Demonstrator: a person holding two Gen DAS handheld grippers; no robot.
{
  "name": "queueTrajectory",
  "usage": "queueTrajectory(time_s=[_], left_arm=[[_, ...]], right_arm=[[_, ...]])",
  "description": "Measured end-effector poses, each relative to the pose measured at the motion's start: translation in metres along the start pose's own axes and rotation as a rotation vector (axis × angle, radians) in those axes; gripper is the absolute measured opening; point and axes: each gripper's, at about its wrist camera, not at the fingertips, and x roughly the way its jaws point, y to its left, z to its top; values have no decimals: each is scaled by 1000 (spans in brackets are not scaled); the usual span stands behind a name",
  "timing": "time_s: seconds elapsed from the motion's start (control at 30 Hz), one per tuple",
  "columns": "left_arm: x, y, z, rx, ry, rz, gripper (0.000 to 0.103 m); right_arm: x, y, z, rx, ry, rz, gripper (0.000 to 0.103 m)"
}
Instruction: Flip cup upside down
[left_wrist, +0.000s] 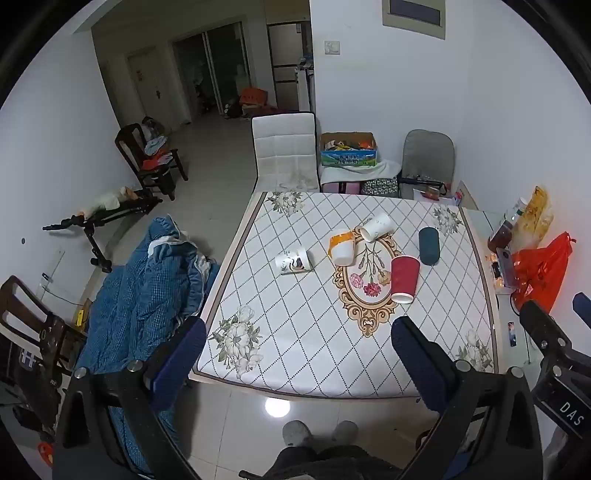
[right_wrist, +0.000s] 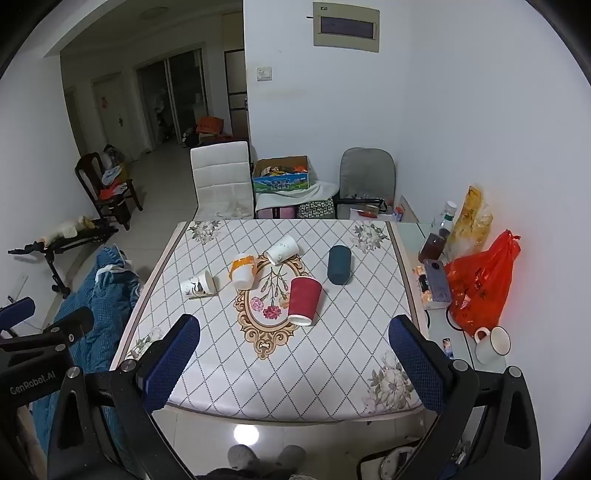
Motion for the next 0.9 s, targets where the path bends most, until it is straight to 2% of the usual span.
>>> queueTrajectory(time_s=[0.6,0.9], left_arm=[[0,-1,0,7,-16,10,103],[-5,-2,11,6,-22,11,103]], right_arm=[[0,4,2,1,-3,-1,103],[2,8,3,-3,-6,9,103]])
